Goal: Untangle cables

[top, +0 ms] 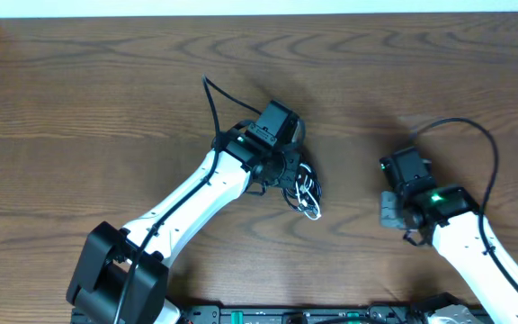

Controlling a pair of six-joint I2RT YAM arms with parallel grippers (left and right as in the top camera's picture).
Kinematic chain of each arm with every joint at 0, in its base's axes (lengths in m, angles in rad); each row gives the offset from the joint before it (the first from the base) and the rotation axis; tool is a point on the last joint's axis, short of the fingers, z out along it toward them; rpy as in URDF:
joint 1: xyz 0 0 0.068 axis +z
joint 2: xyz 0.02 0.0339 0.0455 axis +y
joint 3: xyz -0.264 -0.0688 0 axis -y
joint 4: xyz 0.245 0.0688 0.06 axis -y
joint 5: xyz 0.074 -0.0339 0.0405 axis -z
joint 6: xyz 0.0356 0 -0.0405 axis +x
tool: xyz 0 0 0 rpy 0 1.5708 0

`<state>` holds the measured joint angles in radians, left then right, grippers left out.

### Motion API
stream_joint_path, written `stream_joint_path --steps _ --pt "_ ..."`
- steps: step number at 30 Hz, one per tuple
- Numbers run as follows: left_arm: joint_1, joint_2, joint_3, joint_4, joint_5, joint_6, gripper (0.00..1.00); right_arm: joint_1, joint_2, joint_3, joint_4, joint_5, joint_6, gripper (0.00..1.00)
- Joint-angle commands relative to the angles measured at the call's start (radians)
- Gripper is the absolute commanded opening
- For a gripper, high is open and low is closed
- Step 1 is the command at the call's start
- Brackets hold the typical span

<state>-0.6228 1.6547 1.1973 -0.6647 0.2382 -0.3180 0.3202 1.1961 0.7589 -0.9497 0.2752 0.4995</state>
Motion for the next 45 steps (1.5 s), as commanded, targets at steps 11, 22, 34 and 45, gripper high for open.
stream_joint_path --steps 11,22,34,45 --pt "-0.003 -0.013 -0.001 0.021 0.012 -0.018 0.07 0.044 0.002 0.01 0.312 -0.926 -0.446 0.34" --pt "-0.003 -0.021 -0.001 0.041 0.051 -0.033 0.07 0.216 0.002 0.008 0.381 -0.737 -0.441 0.3" --pt "-0.003 -0.119 -0.002 -0.01 0.037 -0.061 0.07 0.22 0.002 -0.002 0.429 -0.66 -0.32 0.01" --pt "0.0 -0.119 -0.002 -0.049 -0.197 -0.061 0.07 0.113 0.002 -0.002 0.055 0.002 0.209 0.01"
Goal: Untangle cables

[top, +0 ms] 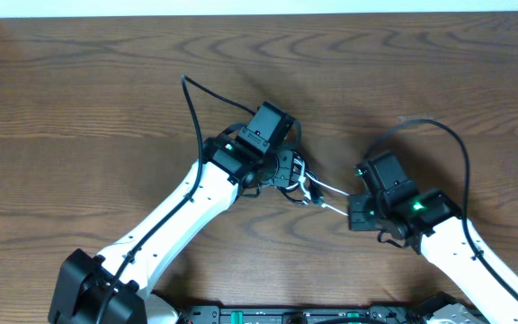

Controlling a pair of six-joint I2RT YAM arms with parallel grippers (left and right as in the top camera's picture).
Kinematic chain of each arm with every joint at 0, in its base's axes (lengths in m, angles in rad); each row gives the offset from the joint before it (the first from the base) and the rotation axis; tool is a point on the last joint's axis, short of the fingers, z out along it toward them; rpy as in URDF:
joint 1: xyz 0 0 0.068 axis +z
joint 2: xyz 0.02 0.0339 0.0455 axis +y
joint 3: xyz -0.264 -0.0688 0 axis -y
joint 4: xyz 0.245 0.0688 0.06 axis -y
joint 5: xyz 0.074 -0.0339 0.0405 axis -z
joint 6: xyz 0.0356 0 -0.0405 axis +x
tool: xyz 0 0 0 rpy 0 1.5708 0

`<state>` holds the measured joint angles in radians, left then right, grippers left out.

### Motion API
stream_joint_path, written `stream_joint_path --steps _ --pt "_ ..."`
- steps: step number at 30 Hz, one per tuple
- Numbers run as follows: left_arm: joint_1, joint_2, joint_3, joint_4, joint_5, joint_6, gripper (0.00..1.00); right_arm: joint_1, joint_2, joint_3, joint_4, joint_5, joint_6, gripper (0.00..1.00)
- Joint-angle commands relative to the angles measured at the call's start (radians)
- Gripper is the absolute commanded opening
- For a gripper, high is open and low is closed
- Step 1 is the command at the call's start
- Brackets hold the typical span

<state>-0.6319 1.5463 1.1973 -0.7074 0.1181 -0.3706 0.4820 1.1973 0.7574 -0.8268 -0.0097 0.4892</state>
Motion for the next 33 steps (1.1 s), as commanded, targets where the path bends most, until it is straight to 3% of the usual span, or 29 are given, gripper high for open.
stream_joint_path --steps 1,8,10,11,12,14,17,23,25,32,33 --pt "0.01 -0.011 -0.002 -0.01 -0.077 -0.009 0.07 -0.067 0.001 0.0 -0.083 0.305 0.24 0.01" --pt "0.01 -0.013 -0.002 -0.033 -0.077 -0.008 0.08 -0.216 0.001 0.0 -0.094 0.37 0.31 0.01" --pt "0.01 -0.015 -0.002 -0.032 -0.036 -0.005 0.08 -0.238 0.001 0.0 -0.03 0.281 0.218 0.01" --pt "0.01 -0.015 -0.002 -0.028 0.001 -0.001 0.08 -0.241 0.001 0.0 0.053 0.117 0.044 0.02" --pt "0.009 -0.015 -0.002 -0.011 0.078 0.017 0.07 -0.236 0.001 0.0 0.142 -0.121 -0.123 0.22" --pt "0.006 -0.015 -0.002 0.015 0.141 0.031 0.07 -0.227 0.001 0.0 0.218 -0.378 -0.245 0.35" --pt "0.006 -0.015 -0.002 0.047 0.219 0.04 0.08 -0.198 0.001 0.0 0.316 -0.58 -0.27 0.37" --pt "0.006 -0.015 -0.002 0.054 0.276 0.04 0.08 -0.127 0.001 0.0 0.364 -0.6 -0.304 0.47" --pt "0.006 -0.015 -0.002 0.065 0.32 0.04 0.07 -0.095 0.001 0.0 0.364 -0.575 -0.308 0.43" --pt "0.006 -0.02 -0.001 0.069 0.327 0.04 0.07 -0.061 0.001 0.0 0.344 -0.485 -0.303 0.01" --pt "0.007 -0.021 -0.001 0.069 0.327 0.04 0.07 -0.061 0.001 0.0 0.335 -0.477 -0.303 0.01"
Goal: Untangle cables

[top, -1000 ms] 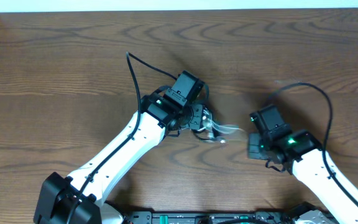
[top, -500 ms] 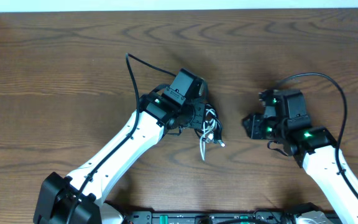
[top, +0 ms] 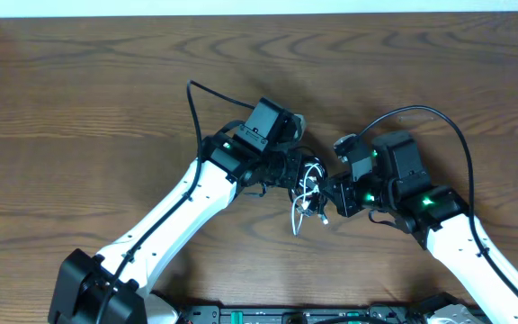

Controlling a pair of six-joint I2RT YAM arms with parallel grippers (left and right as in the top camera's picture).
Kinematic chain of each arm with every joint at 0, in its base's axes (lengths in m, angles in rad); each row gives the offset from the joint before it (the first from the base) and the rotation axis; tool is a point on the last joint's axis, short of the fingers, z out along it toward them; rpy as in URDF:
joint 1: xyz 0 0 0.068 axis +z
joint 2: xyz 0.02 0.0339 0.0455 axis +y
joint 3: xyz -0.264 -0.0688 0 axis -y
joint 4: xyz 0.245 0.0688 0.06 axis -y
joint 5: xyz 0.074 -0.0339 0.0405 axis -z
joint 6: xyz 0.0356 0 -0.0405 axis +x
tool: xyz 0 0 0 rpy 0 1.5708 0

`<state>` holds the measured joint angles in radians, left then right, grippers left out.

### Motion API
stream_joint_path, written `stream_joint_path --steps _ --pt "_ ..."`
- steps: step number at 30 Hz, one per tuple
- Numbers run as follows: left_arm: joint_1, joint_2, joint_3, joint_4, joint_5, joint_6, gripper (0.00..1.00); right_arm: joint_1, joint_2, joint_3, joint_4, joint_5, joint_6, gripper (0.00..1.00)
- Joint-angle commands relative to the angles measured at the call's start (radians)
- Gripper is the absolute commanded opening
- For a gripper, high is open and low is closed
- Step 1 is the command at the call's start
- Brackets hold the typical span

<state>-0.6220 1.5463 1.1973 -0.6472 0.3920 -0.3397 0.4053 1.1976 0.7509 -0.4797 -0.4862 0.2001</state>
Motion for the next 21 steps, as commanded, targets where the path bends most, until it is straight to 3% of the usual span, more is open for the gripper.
stream_joint_path --steps 1,3,6,9,12,14,15,16,18,19,21 --pt "-0.003 -0.022 -0.001 0.009 0.053 0.009 0.07 0.015 0.0 0.006 -0.02 0.01 -0.014 0.01" --pt "-0.003 -0.024 -0.001 0.008 0.052 0.01 0.07 0.015 0.0 0.006 -0.058 0.057 -0.014 0.01" --pt "-0.001 -0.027 -0.001 0.008 0.017 0.009 0.07 0.013 0.0 0.006 -0.173 0.291 0.064 0.01" --pt "0.004 -0.027 -0.001 0.008 0.008 0.01 0.07 0.01 0.0 0.006 -0.354 0.73 0.362 0.01" --pt "0.003 -0.028 -0.001 0.008 0.007 0.01 0.07 -0.034 0.0 0.006 -0.451 0.877 0.525 0.01" --pt "0.003 -0.028 -0.001 0.008 0.008 0.01 0.08 -0.063 0.0 0.006 -0.405 0.827 0.52 0.01" --pt "0.003 -0.028 -0.001 0.008 0.008 0.01 0.07 -0.07 0.0 0.006 -0.359 0.76 0.451 0.01" --pt "0.003 -0.028 -0.001 0.008 0.008 0.01 0.07 -0.072 0.0 0.006 -0.274 0.602 0.294 0.06" --pt "0.003 -0.028 -0.001 0.008 0.008 0.01 0.07 -0.07 0.0 0.006 -0.152 0.243 0.035 0.3" --pt "0.003 -0.028 -0.001 0.008 0.008 0.01 0.08 -0.07 0.0 0.006 -0.117 0.093 -0.045 0.36" --pt "0.003 -0.028 -0.001 0.008 0.008 0.009 0.08 -0.07 0.0 0.006 -0.085 -0.042 -0.085 0.38"
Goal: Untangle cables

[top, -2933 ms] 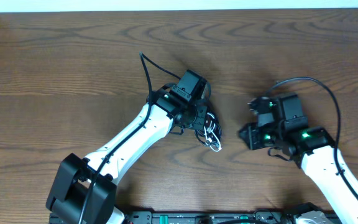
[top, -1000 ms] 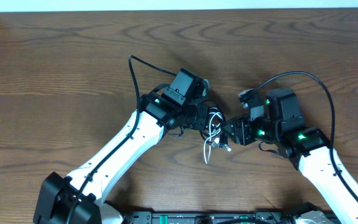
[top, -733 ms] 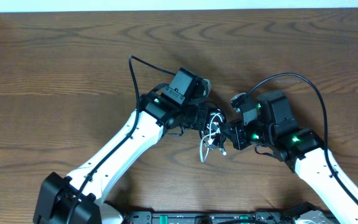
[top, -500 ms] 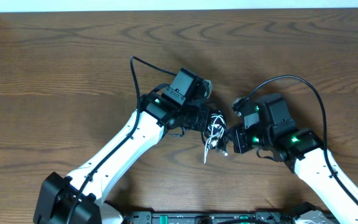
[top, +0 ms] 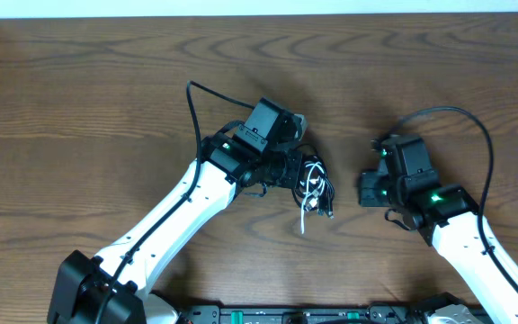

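Note:
A small tangle of white and black cables [top: 315, 187] lies at the middle of the wooden table [top: 106, 99], a white end [top: 303, 221] trailing toward the front. My left gripper [top: 300, 175] sits at the tangle's left side, its fingers closed on the bundle. The right gripper [top: 365, 189] is a short way to the right of the tangle, apart from it, with nothing seen between its fingers. Its jaws are hidden under the wrist housing.
Each arm carries its own black supply cable, one [top: 196, 108] arching behind the left wrist and one [top: 461, 117] looping over the right arm. A light wall edge [top: 259, 7] runs along the table's far side.
The right gripper was against the tangle's right side and now stands further right, clear of it. The tangle looks more bunched, with a dark strand at its right. The left arm has held still.
First the left gripper held the tangle while the right gripper stayed far to the right. Then a white strand was stretched between the two grippers. Then the right gripper was at the tangle itself. Now it is away again and the left still holds the bundle.

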Controlling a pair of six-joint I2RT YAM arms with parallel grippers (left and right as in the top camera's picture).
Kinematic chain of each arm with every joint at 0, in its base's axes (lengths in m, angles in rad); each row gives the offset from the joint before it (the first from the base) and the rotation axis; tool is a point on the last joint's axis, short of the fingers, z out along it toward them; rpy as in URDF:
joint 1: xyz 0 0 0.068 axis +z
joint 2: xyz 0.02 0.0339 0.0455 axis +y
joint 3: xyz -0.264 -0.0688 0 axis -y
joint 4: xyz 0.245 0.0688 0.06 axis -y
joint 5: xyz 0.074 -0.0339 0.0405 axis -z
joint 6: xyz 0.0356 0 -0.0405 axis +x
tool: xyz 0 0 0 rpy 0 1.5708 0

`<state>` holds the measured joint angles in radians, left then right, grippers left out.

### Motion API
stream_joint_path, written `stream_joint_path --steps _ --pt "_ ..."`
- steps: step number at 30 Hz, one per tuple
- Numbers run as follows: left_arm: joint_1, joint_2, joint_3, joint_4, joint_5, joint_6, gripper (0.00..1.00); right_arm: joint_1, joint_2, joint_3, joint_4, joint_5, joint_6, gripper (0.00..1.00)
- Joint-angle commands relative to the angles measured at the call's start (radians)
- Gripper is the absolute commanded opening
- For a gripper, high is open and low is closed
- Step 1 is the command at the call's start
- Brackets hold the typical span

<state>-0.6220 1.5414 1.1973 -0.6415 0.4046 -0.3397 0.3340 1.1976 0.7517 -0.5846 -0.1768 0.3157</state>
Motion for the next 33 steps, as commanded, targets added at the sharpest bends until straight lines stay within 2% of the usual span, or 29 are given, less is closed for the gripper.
stream_joint_path --steps 1,9,12,16,18,21,25,28,30,33 --pt "0.003 -0.023 -0.001 0.003 -0.005 0.01 0.07 0.002 0.0 0.005 0.021 -0.366 -0.208 0.38" --pt "0.003 -0.023 -0.001 0.003 0.011 0.009 0.08 0.013 0.0 0.005 0.017 -0.382 -0.22 0.38" --pt "0.003 -0.023 -0.001 0.002 0.002 0.01 0.07 0.043 0.0 0.005 0.013 -0.381 -0.266 0.41" --pt "0.003 -0.023 -0.001 -0.002 -0.013 0.014 0.07 0.045 0.0 0.005 0.01 -0.328 -0.282 0.46" --pt "0.003 -0.023 -0.001 -0.021 -0.067 0.014 0.07 0.045 0.0 0.005 0.01 -0.28 -0.302 0.52" --pt "0.003 -0.023 -0.001 -0.027 -0.093 0.017 0.08 0.045 0.0 0.005 0.002 -0.171 -0.294 0.52" --pt "0.0 -0.023 -0.001 -0.018 -0.057 0.016 0.07 0.046 0.0 0.005 0.019 -0.26 -0.283 0.54" --pt "-0.013 -0.023 -0.001 0.021 0.005 0.016 0.08 0.046 0.0 0.005 0.031 -0.312 -0.283 0.53" --pt "-0.023 -0.023 -0.001 0.026 0.006 0.008 0.07 0.046 0.0 0.005 0.031 -0.312 -0.283 0.49" --pt "-0.026 -0.024 -0.001 0.025 0.011 -0.003 0.08 0.046 0.0 0.005 0.031 -0.312 -0.283 0.36"
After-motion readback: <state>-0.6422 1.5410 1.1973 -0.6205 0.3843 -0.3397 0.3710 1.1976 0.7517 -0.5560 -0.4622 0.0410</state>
